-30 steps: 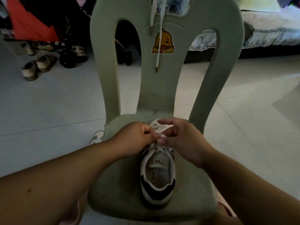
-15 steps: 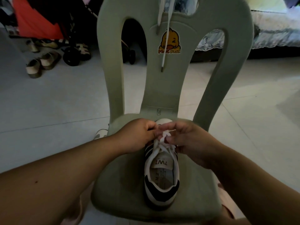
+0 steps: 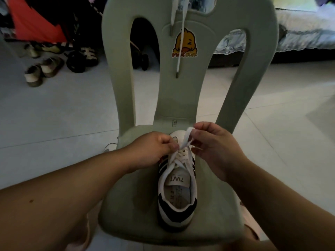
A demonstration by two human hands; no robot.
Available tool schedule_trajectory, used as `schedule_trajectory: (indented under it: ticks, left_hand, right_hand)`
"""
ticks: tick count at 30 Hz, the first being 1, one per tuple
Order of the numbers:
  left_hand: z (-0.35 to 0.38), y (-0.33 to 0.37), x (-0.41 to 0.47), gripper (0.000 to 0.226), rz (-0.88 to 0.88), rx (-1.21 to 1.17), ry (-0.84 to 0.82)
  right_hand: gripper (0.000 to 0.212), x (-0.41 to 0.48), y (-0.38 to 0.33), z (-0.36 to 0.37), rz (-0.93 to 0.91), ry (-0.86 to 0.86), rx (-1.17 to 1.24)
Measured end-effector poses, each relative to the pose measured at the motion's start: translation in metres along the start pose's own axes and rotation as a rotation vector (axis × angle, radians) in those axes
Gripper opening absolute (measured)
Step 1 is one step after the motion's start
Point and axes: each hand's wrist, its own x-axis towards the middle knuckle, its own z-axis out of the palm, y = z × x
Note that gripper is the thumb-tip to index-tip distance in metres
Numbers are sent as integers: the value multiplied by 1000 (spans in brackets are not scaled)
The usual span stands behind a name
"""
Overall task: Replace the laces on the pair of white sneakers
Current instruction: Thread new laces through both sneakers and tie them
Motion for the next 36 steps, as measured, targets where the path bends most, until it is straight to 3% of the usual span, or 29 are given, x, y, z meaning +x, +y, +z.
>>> schedule_trajectory:
  ticks: [4, 10, 12, 14, 17, 18, 20, 25, 29, 33, 36]
  left_hand:
    - [1, -1, 2, 25, 31, 47, 18]
    - [-1, -6, 3, 22, 69, 153, 54]
    - [-2, -7, 3, 21, 83, 202, 64]
    - [-4, -6, 3, 19, 116, 265, 79]
    - [-7, -4, 2, 15, 180, 339, 110]
    - [-9, -3, 1, 16, 202, 369, 117]
    - [-13, -3, -1, 17, 239, 463, 116]
    - [-27, -20, -5, 16, 202, 625, 68]
    - [-32, -33, -9, 21, 112, 636, -16]
    - [-31, -34, -7, 23, 50, 665, -103]
    - [-29, -32, -4, 26, 38, 704, -136]
  right_hand:
    - [18, 2, -6, -1, 25, -61, 230]
    - [20, 13, -15, -22, 24, 59, 567]
    - [18, 15, -19, -30, -8, 79, 578]
    - [17, 11, -25, -35, -56, 84, 201]
    - [15, 3, -22, -33, -122, -71, -805]
    - [16, 2, -17, -31, -135, -142, -1033]
    - [17, 2, -7, -25, -113, -210, -1270]
    - [5, 1, -4, -32, -58, -217, -1343]
    - [13, 0, -6, -38, 7, -314, -1377]
    - [5, 7, -4, -39, -31, -285, -1362]
    - [11, 8, -3, -40, -40, -301, -1361]
